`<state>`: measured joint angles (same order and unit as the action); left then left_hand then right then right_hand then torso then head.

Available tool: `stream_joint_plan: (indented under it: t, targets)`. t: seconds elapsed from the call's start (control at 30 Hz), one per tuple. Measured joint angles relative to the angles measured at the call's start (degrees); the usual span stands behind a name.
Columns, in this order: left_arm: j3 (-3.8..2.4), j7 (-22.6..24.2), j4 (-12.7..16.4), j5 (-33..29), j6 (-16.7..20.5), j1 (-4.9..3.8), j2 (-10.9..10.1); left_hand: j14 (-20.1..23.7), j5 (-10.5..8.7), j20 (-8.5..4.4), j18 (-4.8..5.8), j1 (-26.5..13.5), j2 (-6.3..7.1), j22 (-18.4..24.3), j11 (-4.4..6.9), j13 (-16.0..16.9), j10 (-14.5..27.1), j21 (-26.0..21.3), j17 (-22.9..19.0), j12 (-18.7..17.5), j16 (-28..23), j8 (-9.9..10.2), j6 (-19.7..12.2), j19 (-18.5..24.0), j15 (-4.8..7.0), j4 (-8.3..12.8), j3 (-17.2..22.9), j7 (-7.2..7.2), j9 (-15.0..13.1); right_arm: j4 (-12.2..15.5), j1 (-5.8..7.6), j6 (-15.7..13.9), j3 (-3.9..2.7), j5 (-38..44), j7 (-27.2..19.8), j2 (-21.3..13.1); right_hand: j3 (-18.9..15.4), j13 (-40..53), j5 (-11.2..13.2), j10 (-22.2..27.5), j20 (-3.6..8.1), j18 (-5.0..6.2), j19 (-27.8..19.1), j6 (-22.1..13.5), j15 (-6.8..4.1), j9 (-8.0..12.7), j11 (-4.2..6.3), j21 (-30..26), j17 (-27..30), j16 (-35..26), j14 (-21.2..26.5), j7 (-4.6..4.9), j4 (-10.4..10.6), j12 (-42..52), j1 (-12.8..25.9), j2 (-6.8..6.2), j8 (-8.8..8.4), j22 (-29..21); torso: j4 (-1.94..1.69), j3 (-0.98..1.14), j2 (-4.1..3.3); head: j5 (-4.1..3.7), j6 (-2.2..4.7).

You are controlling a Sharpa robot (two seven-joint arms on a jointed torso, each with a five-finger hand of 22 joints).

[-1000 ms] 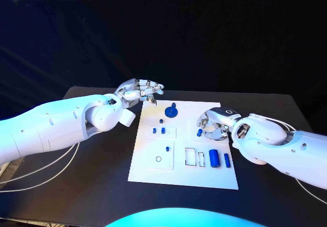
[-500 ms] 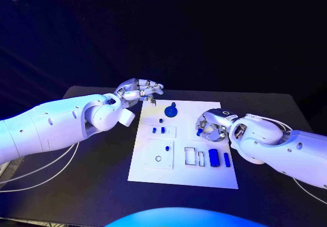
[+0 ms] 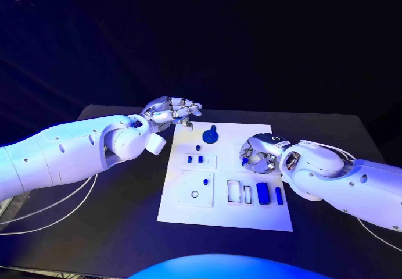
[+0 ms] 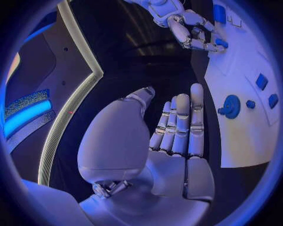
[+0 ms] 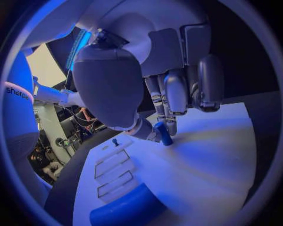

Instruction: Assemble the parts on the task board

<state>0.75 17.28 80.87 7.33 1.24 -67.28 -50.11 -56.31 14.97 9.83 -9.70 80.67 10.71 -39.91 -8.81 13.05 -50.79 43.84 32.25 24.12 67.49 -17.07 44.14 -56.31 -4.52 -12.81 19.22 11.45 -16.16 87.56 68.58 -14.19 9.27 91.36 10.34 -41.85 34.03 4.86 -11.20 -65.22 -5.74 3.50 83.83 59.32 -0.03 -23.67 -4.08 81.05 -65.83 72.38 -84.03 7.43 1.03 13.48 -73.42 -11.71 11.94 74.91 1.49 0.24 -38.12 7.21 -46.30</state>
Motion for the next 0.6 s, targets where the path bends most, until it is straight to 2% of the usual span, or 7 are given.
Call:
stream_joint_plan:
  t: [0.2, 0.43, 0.6]
  targets:
    - [0.0, -0.12, -0.01, -0.09, -0.28, 0.0, 0.0, 0.0, 0.0, 0.0, 0.0, 0.24, -0.24, 0.0, 0.0, 0.0, 0.0, 0.0, 0.0, 0.0, 0.0, 0.0, 0.0, 0.0, 0.0, 0.0, 0.0, 0.0, 0.01, 0.0, -0.17, -1.22, 0.09, 0.08, 0.47, 0.0, 0.67, 0.63, 0.27, -2.05, 0.3, 0.0, 0.3, 1.69, -0.92, -0.77, 0.8, 0.56, -0.26, 0.53, 0.11, -0.69, -0.11, 0.7, -0.37, 0.89, 1.39, 0.0, 0.0, -0.03, 0.02, 0.0, -0.01]
    - [0.0, -0.2, -0.16, -0.12, -0.41, 0.0, 0.03, 0.0, 0.0, 0.0, 0.0, 0.24, -0.24, 0.0, 0.0, -0.01, 0.0, 0.0, -0.06, 0.0, 0.0, 0.01, 0.0, 0.0, 0.0, 0.0, 0.0, 0.0, 0.01, 1.81, -0.06, -3.4, 0.09, -0.26, 0.84, -1.16, 1.02, 1.17, 0.42, -2.36, 0.66, 0.0, 0.21, 2.04, -1.12, -1.31, 0.72, 0.66, -0.32, 0.53, -0.1, -1.07, -0.24, 0.82, -0.55, 1.54, 2.51, -0.01, 0.01, -0.03, 0.05, -0.03, 0.08]
    - [0.0, -0.21, -0.3, -0.14, -0.43, 0.0, 0.04, 0.0, 0.0, 0.0, 0.0, 0.67, -0.26, 0.0, 0.0, -0.01, 0.0, 0.0, -0.06, 0.0, 0.0, -0.2, 0.0, 0.0, 0.0, 0.0, 0.0, 0.0, 0.01, 4.23, 0.57, -4.85, -0.27, -0.96, 0.95, -2.4, 1.25, 1.22, 0.22, -2.58, 0.72, 0.0, 0.28, 2.04, -1.12, -1.31, 0.53, 0.94, -0.41, 0.76, -0.1, -1.14, -0.48, 0.81, -0.69, 1.72, 2.74, 0.04, 0.01, -0.03, 0.11, -0.09, 0.16]
